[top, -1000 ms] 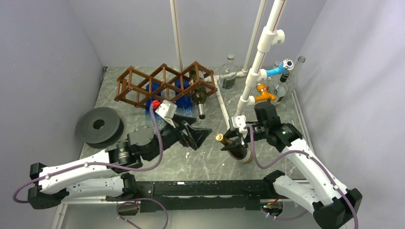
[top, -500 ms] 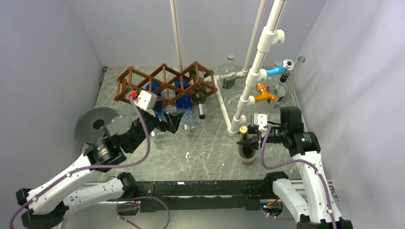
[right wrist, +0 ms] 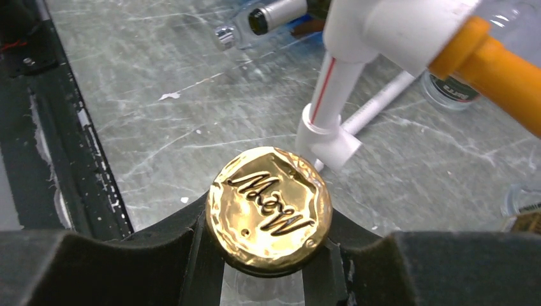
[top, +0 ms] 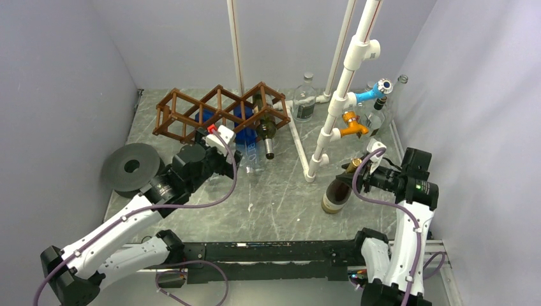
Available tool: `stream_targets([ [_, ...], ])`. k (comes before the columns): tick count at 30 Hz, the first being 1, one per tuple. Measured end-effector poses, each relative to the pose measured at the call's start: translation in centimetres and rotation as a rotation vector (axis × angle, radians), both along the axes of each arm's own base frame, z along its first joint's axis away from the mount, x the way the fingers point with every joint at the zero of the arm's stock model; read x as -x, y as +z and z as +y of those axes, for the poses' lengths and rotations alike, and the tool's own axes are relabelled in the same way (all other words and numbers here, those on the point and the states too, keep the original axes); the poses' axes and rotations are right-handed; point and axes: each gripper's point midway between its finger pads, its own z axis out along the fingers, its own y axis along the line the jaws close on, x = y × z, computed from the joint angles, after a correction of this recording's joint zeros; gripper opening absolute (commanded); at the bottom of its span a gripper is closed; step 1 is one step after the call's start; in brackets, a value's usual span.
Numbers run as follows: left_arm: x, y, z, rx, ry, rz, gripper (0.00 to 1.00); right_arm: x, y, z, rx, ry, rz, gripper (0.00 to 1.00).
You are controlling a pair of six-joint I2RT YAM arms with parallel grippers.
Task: Take the wine bottle off the wine rack
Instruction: Place the wine bottle at the center of the board.
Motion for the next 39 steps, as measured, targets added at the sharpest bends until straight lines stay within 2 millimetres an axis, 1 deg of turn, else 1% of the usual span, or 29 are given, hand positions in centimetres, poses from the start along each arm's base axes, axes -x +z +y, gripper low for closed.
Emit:
stream_targets([
  [2, 0.2, -1.2, 0.4, -0.038, -0.004, 0.005, 0.99, -0.3, 0.0, -0.6, -0.001, -0.029, -0.001, 0.0],
  [4, 0.3, -1.4, 0.7, -0.057, -0.008, -0.005, 1.0, -0.7, 0.0, -1.2, -0.008, -0.062, 0.006, 0.0],
  [7, 0.6, -0.7, 1.2, -0.059, -0.012, -0.039, 1.0, -1.2, 0.1, -2.0, -0.017, -0.105, 0.016, 0.0],
  [12, 1.3, 1.7, 2.1, -0.021, -0.013, -0.118, 1.0, -2.5, 0.1, -3.6, -0.022, -0.187, 0.047, 0.0],
  [15, 1.4, 2.1, 2.2, -0.018, -0.014, -0.136, 1.0, -3.4, 0.2, -4.6, -0.013, -0.237, 0.065, 0.0],
  [17, 1.4, 2.2, 2.2, -0.023, -0.015, -0.139, 1.0, -4.2, 0.2, -5.4, -0.006, -0.272, 0.076, 0.0],
  [23, 1.2, 1.2, 2.1, -0.046, -0.017, -0.12, 1.0, -6.5, 0.1, -7.9, 0.021, -0.379, 0.079, 0.0],
  [31, 1.1, 1.2, 2.3, -0.054, -0.01, -0.124, 1.0, -9.5, 0.3, -10.9, 0.017, -0.502, 0.076, 0.0],
  [39, 0.9, 1.2, 2.6, -0.07, 0.006, -0.131, 0.99, -12.7, 0.4, -13.6, -0.006, -0.589, 0.066, 0.0],
])
